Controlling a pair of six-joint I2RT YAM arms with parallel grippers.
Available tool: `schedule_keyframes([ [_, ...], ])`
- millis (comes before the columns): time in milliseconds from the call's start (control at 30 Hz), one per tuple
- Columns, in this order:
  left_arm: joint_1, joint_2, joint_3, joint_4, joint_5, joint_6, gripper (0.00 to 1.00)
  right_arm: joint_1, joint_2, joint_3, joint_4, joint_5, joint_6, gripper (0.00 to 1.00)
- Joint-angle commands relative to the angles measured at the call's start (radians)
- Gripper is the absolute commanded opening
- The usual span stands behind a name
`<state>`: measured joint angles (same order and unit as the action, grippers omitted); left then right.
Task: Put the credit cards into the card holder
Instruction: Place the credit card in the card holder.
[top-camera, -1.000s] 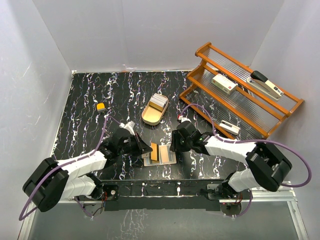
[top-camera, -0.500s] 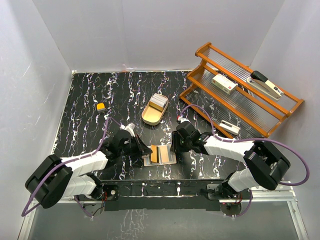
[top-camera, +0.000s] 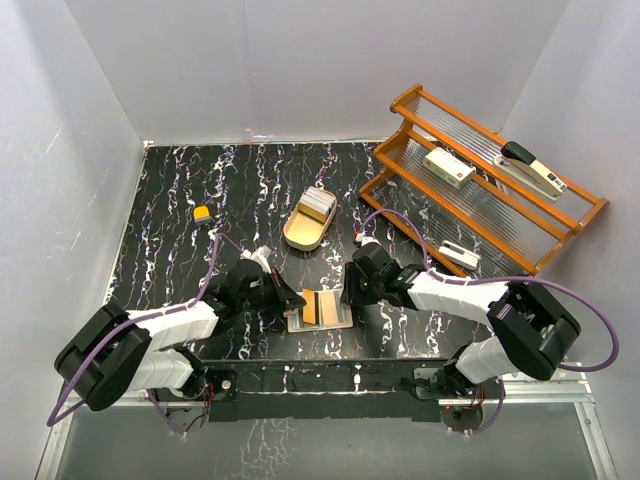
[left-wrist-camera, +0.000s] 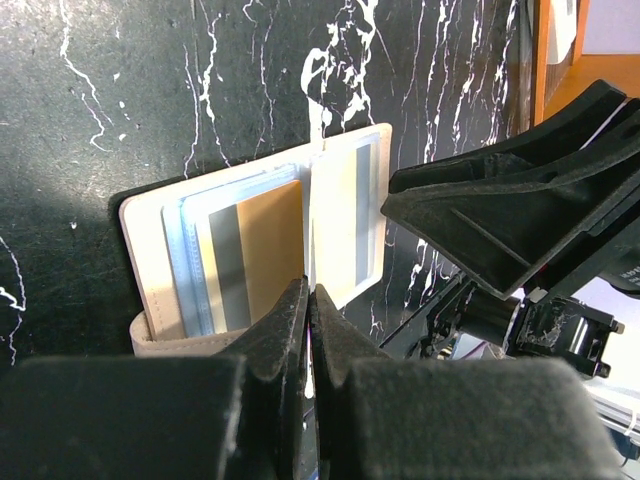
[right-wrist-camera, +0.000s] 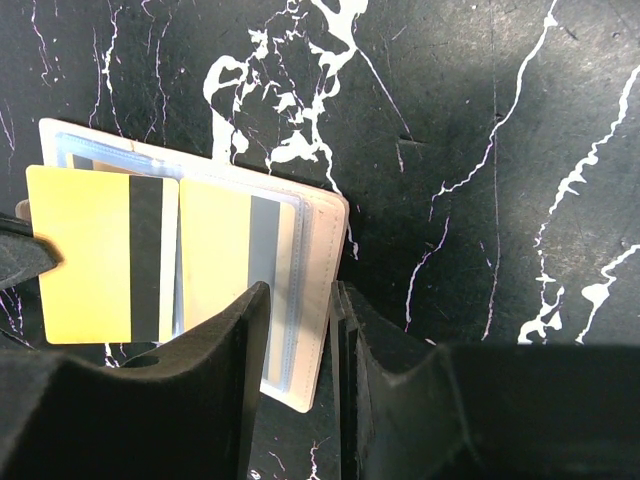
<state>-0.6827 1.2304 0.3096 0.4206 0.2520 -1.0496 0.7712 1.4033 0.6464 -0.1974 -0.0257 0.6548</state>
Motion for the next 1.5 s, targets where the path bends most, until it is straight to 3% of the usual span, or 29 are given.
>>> schedule_keyframes([
  [0, 0.005, 0.009, -0.009, 0.023, 0.001, -0.003, 0.00, 0.003, -0.011, 0.003, 0.056, 0.001, -0.007, 0.28],
  [600, 0.005, 0.074, -0.034, 0.110, 0.010, -0.028, 0.00, 0.004, -0.002, -0.019, 0.065, -0.011, -0.001, 0.26],
  [1033, 0.005, 0.082, -0.017, 0.086, -0.038, -0.030, 0.00, 0.015, -0.010, -0.044, 0.081, -0.036, 0.027, 0.25],
  [1467, 0.005, 0.191, 0.022, 0.129, -0.043, -0.036, 0.00, 0.022, -0.036, -0.079, 0.112, -0.042, 0.069, 0.25],
])
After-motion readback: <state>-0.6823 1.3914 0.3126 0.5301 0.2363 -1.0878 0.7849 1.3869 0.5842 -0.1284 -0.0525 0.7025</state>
